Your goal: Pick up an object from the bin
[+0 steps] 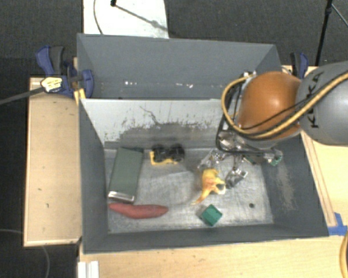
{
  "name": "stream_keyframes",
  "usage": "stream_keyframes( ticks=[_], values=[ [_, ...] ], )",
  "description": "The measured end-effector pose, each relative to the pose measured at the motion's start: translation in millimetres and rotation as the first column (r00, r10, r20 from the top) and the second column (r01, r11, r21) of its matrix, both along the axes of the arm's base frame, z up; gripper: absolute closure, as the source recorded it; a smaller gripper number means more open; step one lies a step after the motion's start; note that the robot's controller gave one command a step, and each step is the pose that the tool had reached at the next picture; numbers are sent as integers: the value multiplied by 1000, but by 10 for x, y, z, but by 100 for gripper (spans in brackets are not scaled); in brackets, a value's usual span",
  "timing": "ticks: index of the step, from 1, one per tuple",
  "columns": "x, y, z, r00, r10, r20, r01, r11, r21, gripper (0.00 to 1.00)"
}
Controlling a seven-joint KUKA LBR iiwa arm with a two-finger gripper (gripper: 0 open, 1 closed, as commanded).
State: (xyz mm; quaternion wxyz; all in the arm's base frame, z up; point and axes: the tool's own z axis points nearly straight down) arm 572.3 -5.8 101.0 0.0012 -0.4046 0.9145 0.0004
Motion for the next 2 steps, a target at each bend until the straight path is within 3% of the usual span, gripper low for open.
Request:
stream_keyframes(
  ticks=[1, 2],
  values=[
    [-39, 22, 508, 1000, -2, -7, 2, 1000, 0, 100],
    [-15, 29, 1124, 1000, 9, -3, -9, 1000, 0, 100]
  ],
)
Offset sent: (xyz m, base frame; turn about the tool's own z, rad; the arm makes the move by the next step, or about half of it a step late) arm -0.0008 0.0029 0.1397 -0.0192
